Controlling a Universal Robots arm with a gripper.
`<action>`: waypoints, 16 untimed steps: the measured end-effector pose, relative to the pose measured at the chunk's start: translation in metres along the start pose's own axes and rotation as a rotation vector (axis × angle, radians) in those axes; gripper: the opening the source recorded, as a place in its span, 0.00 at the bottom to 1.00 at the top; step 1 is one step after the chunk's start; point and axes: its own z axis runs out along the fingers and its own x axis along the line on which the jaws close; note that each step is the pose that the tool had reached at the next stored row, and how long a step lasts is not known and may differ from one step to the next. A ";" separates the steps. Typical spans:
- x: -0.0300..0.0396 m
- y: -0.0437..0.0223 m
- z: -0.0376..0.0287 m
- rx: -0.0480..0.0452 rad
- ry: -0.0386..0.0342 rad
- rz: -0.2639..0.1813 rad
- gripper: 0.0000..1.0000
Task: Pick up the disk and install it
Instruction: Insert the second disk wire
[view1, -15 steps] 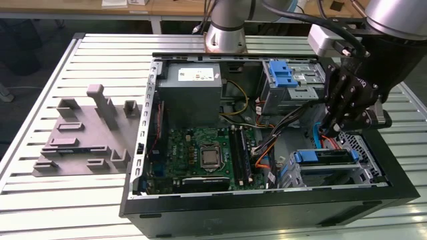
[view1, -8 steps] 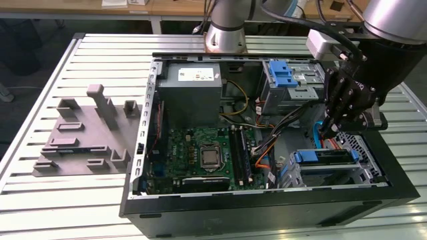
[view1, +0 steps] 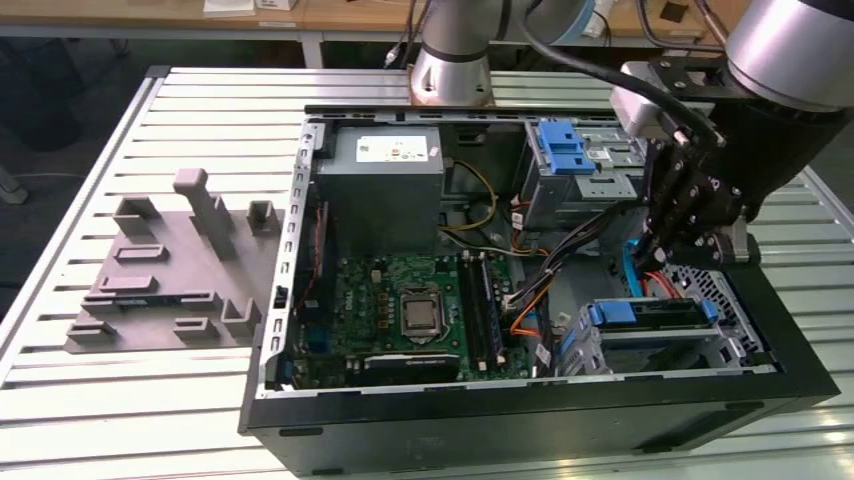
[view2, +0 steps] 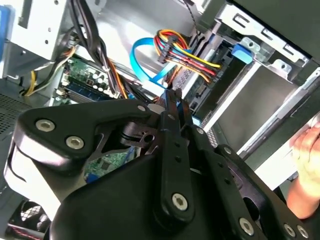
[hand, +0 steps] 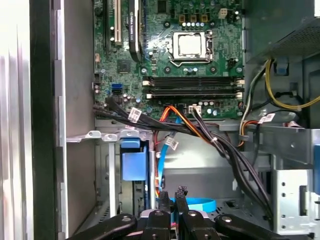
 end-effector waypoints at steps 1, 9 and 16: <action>0.0017 -0.0001 0.0008 0.0000 -0.0001 0.000 0.16; 0.0048 -0.0002 0.0017 0.0000 0.0000 0.000 0.16; 0.0160 -0.0007 0.0052 0.0000 -0.0004 0.000 0.16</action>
